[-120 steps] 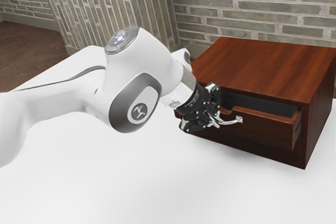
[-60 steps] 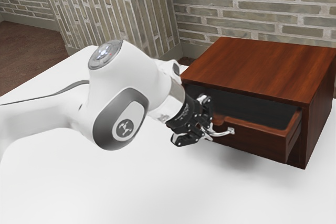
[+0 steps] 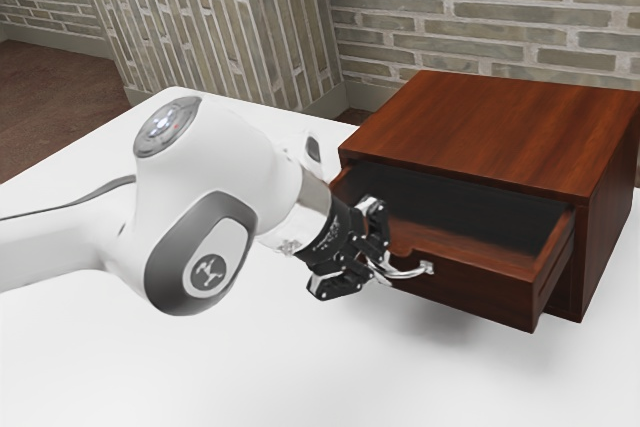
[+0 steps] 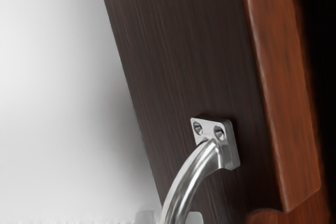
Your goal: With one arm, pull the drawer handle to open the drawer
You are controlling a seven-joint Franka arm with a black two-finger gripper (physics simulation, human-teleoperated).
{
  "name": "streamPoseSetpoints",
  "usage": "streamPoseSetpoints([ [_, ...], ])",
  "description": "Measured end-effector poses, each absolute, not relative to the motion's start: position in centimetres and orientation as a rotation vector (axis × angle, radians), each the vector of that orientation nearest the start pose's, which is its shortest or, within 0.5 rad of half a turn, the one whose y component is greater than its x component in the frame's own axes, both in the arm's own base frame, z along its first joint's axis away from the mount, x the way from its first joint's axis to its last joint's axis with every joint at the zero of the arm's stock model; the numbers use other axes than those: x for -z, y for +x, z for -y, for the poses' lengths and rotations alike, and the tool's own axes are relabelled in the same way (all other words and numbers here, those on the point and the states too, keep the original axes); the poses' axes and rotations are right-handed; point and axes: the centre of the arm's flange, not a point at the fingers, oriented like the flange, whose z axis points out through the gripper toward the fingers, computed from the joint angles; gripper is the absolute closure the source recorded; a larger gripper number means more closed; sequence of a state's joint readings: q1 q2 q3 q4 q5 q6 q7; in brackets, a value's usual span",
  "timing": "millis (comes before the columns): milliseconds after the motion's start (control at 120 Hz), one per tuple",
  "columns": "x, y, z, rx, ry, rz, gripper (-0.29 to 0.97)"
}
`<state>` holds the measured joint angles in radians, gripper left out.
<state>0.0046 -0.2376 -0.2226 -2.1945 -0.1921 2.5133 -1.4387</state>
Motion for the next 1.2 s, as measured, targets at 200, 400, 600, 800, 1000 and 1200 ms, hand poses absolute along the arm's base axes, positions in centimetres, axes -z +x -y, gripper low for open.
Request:
streamPoseSetpoints([
  [200,-54.1,49.6,12.1,0.552,-2.803,2.222,0.78],
  [400,-54.2,48.1,12.7,0.561,-2.813,2.225,0.79],
  [600,-54.1,47.2,12.7,0.564,-2.810,2.233,0.79],
  [800,-54.1,46.2,12.6,0.579,-2.810,2.228,0.79],
  [1000,-54.2,46.0,12.6,0.583,-2.809,2.229,0.78],
  [1200,-54.7,45.4,12.5,0.609,-2.812,2.228,0.63],
])
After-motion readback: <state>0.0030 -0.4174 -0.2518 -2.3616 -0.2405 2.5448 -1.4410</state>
